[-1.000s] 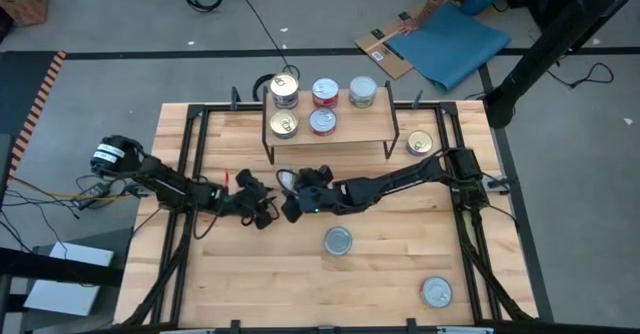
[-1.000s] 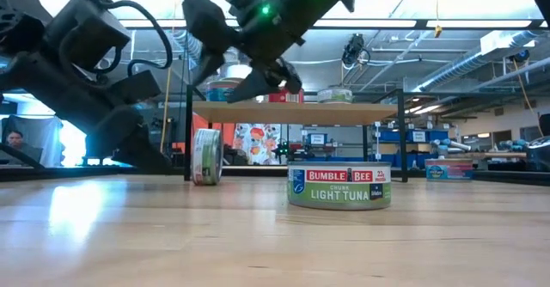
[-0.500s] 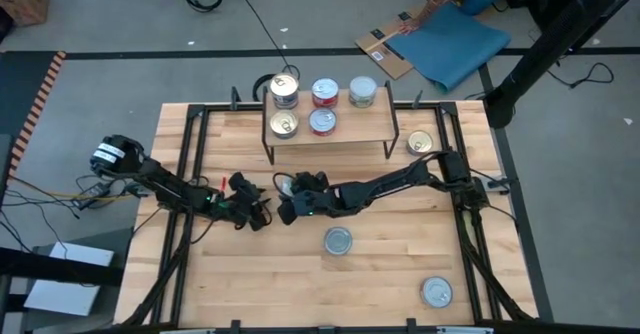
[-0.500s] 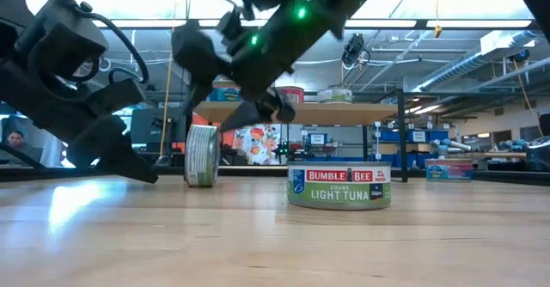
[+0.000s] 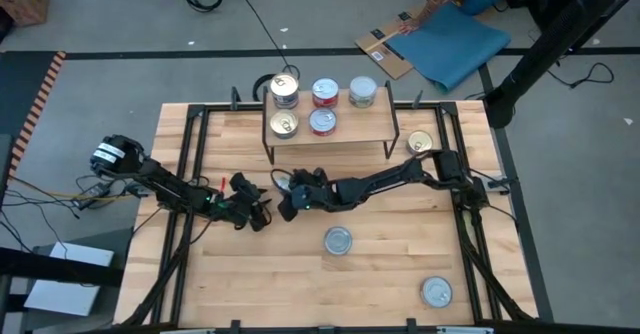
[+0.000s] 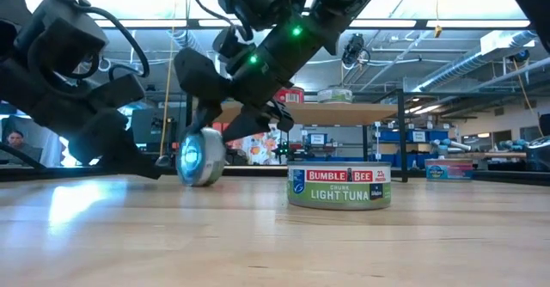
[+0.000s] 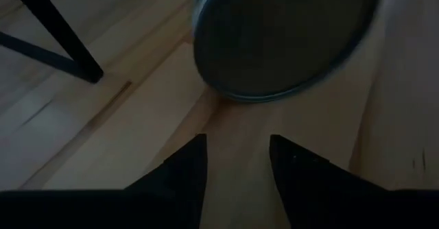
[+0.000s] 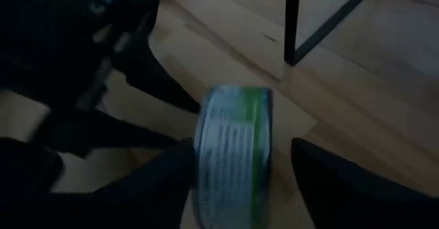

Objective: Stack canned seafood by type on shelf
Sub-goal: Put the green tuna can on the shelf

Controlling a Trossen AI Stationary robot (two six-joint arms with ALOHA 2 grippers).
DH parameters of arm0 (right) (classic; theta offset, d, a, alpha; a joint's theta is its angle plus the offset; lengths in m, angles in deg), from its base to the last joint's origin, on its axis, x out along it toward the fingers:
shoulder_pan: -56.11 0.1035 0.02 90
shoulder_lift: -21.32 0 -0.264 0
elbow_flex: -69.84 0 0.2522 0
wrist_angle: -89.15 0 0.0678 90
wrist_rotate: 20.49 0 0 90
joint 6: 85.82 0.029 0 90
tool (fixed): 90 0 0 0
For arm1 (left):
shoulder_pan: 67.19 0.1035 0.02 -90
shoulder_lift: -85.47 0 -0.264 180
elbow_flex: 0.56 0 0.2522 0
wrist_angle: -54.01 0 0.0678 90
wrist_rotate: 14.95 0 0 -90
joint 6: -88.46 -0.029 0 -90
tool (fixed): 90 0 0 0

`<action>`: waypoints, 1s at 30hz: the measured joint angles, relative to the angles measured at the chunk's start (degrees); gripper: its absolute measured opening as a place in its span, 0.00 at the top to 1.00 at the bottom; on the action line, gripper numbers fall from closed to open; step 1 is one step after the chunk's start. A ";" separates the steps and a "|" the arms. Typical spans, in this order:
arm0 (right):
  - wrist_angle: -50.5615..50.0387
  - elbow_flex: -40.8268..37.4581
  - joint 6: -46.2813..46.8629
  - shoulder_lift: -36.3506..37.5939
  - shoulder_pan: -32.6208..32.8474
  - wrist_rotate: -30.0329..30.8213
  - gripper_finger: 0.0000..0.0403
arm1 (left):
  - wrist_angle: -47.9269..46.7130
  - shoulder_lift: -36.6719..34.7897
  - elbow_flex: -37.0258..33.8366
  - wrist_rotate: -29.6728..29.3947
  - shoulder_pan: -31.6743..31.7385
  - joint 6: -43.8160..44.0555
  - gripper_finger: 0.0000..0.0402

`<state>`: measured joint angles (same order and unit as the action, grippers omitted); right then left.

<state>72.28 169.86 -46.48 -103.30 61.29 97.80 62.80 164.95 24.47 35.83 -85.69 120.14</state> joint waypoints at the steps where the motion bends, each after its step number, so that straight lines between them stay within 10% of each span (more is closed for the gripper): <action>1: -0.41 0.00 -0.99 0.00 -0.24 -0.41 0.40 | 0.26 0.00 0.00 0.02 0.00 0.00 0.59; 8: 0.04 0.00 -9.55 0.00 -1.36 -4.33 0.64 | 0.43 0.00 0.00 0.14 -0.24 -0.84 0.59; 30: -21.93 -0.02 -17.08 19.18 -1.94 -7.84 0.65 | 18.15 0.00 0.02 -2.33 -5.31 -14.95 0.59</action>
<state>50.35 169.84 -63.56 -84.12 59.35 89.97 80.95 164.95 24.49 33.50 -91.00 105.20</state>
